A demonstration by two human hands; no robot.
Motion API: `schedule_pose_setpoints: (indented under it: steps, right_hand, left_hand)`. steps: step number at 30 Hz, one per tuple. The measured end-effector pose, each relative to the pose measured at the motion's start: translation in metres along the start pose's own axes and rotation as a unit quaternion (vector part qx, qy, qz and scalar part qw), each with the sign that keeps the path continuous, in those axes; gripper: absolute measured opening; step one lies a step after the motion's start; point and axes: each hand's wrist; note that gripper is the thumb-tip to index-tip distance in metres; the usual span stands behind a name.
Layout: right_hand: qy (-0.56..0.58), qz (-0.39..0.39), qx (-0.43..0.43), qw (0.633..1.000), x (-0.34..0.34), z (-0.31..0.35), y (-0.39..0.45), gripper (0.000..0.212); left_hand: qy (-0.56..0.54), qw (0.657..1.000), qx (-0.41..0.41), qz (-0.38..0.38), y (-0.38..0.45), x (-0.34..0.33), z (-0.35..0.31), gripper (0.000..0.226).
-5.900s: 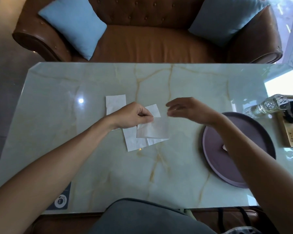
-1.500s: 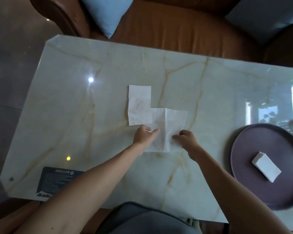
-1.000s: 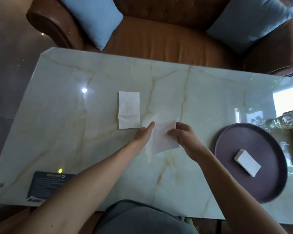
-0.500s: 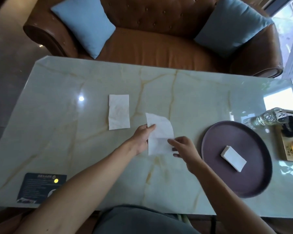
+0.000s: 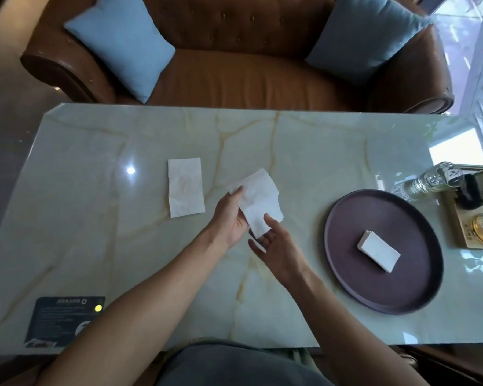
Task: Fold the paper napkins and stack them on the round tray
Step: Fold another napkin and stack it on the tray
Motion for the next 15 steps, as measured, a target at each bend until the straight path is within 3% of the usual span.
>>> schedule_pose_setpoints:
  steps: [3,10,13,15]
  right_hand:
    - [-0.019,-0.048,0.035,0.998,-0.001,0.01,0.003,0.009]
    - [-0.215,-0.085,0.195,0.953,0.015,0.035,-0.002,0.017]
    - [-0.316,-0.088,0.251,0.911,0.017,0.055,-0.004,0.017]
    - [-0.429,-0.079,0.278,0.856,0.016,0.073,-0.004,0.015]
  left_hand:
    - [0.015,0.999,-0.03,0.002,0.003,0.005,-0.012,0.026]
    - [0.066,0.992,-0.073,-0.082,0.011,0.032,-0.038,0.014]
    - [0.118,0.983,-0.086,-0.108,0.008,0.055,-0.046,0.02]
    - [0.214,0.965,-0.096,-0.116,0.005,0.066,-0.05,0.024]
Point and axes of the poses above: each hand's wrist, its own y-axis towards the middle knuckle, its own x-axis out of the back of the hand, z = x × y
